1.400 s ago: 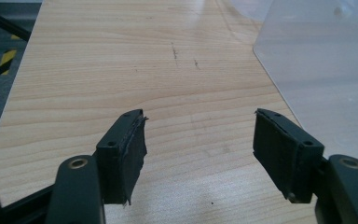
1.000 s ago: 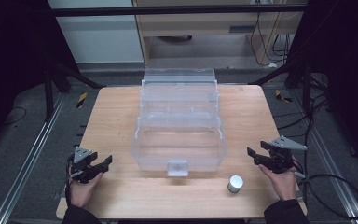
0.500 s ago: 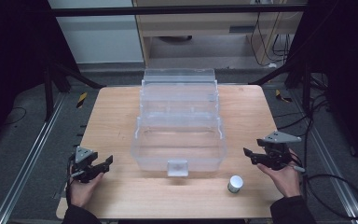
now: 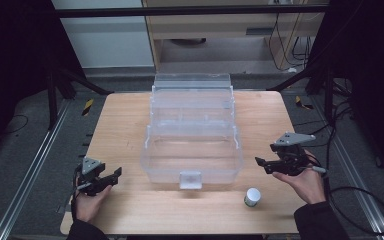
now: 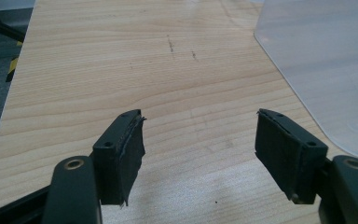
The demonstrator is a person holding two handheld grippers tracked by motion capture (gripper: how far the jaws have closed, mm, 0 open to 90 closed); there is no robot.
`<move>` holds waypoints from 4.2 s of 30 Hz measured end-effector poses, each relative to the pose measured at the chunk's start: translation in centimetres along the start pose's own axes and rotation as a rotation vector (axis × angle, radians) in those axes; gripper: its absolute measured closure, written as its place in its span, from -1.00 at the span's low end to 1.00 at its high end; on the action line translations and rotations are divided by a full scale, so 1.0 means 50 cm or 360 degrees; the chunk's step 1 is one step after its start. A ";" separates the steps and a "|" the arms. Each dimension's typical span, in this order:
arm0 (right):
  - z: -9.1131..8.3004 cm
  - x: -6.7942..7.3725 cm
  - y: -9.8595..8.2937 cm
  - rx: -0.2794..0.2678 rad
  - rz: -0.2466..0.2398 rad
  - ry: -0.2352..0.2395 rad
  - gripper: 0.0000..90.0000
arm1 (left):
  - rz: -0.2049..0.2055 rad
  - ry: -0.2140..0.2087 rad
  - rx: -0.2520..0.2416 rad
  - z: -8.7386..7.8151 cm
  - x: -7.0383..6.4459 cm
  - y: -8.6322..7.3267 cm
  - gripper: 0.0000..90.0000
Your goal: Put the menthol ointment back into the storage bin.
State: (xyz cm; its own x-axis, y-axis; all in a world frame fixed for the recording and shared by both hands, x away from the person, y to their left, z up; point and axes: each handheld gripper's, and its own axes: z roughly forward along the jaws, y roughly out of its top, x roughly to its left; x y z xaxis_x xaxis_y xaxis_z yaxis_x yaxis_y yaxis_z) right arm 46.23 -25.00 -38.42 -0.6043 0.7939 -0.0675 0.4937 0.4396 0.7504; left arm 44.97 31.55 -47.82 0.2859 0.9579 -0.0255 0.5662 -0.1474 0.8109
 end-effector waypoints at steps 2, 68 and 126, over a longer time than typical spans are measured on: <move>-0.001 0.001 0.007 0.0029 -0.0015 0.0008 -0.36 | 0.0002 -0.0005 0.0003 0.000 0.000 0.000 -0.29; 0.042 0.129 -0.005 0.0840 -0.0593 0.0389 -0.34 | 0.0032 -0.0012 0.0036 0.003 -0.002 0.001 -0.29; 0.097 0.131 -0.020 0.1049 -0.0596 0.0483 0.12 | 0.0036 -0.0004 0.0055 0.006 -0.003 0.001 -0.30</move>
State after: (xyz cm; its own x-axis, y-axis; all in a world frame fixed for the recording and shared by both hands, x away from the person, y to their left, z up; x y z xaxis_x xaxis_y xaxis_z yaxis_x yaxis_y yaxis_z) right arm 44.83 -18.21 -42.81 -0.8987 0.4382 0.0148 0.4344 0.8853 0.1662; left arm 45.20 31.31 -47.96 0.3006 0.9537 -0.0087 0.5860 -0.1775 0.7906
